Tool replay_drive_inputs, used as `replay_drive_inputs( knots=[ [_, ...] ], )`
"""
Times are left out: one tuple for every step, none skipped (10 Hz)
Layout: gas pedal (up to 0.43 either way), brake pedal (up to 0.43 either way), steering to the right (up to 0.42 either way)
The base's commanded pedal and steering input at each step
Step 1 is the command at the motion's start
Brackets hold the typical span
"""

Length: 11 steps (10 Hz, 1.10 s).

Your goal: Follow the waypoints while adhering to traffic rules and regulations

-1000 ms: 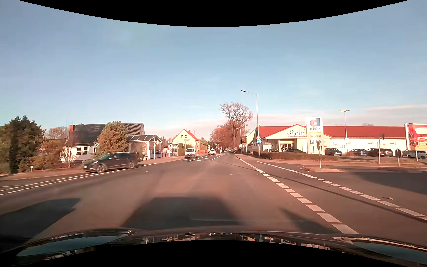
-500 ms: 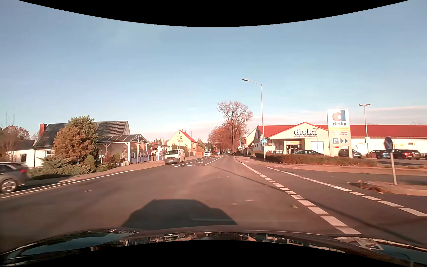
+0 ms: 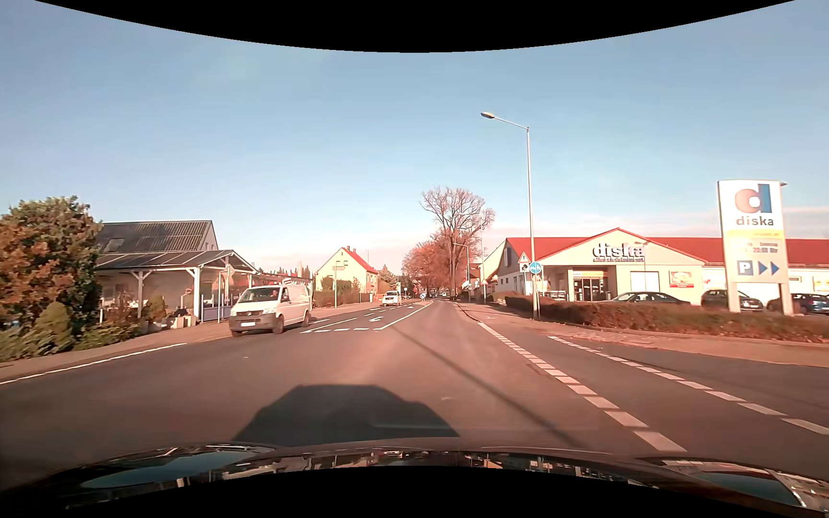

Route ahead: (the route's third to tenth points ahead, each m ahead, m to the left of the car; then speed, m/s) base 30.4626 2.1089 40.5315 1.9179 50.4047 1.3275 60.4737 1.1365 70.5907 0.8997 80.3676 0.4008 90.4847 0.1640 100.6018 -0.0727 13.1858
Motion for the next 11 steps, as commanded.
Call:
replay_drive_inputs(
  knots=[
    [0.118,0.000,0.000],
    [0.118,0.000,0.000],
    [0.118,0.000,0.000],
    [0.118,0.000,0.000],
    [0.118,0.000,-0.001],
    [0.118,0.000,-0.004],
    [0.118,0.000,-0.004],
    [0.118,0.000,-0.004],
    [0.118,0.000,-0.004],
    [0.118,0.000,-0.004],
    [0.118,0.000,-0.004]
  ],
)
